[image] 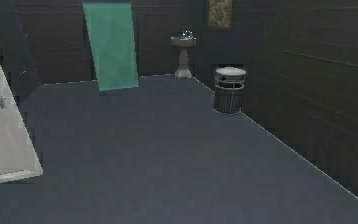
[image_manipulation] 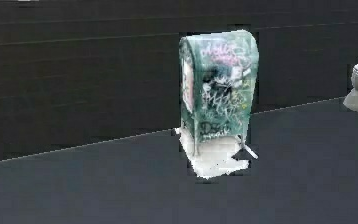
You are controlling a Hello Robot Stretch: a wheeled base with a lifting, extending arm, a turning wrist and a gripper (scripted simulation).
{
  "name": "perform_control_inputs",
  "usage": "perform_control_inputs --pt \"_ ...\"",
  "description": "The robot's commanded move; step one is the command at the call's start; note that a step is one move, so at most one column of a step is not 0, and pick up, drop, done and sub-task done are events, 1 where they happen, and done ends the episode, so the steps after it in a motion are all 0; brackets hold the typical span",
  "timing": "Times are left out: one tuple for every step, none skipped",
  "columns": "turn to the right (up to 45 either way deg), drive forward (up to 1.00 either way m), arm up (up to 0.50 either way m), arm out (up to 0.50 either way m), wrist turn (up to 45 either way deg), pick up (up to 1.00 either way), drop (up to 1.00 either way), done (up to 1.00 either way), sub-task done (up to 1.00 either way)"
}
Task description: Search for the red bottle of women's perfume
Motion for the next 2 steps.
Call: perform_control_inputs --pt "0.0 1.00 0.00 0.00 0.0 0.00 0.00 0.00 0.00" --pt "0.0 1.00 0.00 0.00 0.0 0.00 0.00 0.00 0.00"
